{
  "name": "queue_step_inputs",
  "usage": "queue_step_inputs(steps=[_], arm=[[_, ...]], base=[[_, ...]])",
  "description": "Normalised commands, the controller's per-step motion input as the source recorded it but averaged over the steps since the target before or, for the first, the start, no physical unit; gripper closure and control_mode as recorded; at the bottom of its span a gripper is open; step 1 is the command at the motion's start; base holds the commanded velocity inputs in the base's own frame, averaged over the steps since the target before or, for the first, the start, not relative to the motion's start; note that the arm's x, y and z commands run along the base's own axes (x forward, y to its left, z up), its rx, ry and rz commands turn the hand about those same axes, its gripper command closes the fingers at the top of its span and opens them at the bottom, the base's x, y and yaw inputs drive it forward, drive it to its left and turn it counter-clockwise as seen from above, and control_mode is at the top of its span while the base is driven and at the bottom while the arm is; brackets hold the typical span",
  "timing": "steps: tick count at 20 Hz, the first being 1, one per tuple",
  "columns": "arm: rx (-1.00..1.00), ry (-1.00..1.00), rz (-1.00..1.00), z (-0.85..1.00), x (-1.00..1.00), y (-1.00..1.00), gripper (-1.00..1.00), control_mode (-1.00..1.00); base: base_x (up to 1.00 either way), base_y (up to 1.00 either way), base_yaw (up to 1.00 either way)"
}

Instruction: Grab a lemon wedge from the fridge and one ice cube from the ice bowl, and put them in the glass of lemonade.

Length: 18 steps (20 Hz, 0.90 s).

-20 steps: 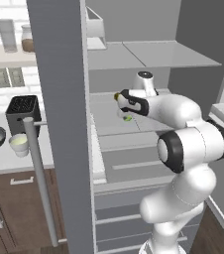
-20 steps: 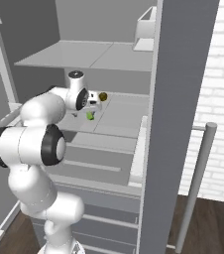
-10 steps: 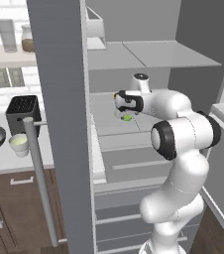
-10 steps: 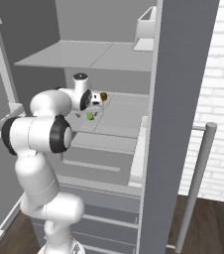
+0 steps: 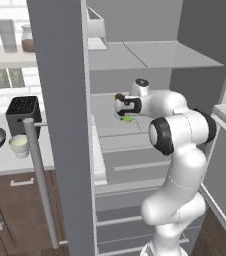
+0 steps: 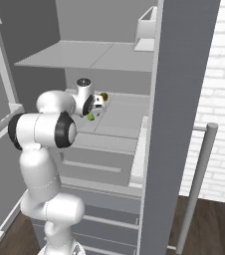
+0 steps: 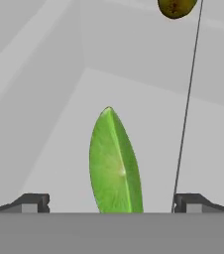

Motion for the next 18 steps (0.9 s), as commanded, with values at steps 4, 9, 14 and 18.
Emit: queue_step_inputs(steps=[4, 9, 14, 18], arm=[[0.00, 0.00, 0.00, 0.00, 0.51, 0.01, -1.00, -1.00], [0.00, 0.03, 0.00, 0.00, 0.14, 0.01, -1.00, -1.00], [0.00, 0.00, 0.00, -0.10, -0.14, 0.00, -1.00, -1.00], [0.00, -0.01, 0.01, -0.18, -0.04, 0.00, -1.00, -1.00]], base=[[0.00, 0.00, 0.00], [0.00, 0.00, 0.00], [0.00, 0.00, 0.00], [0.00, 0.00, 0.00]])
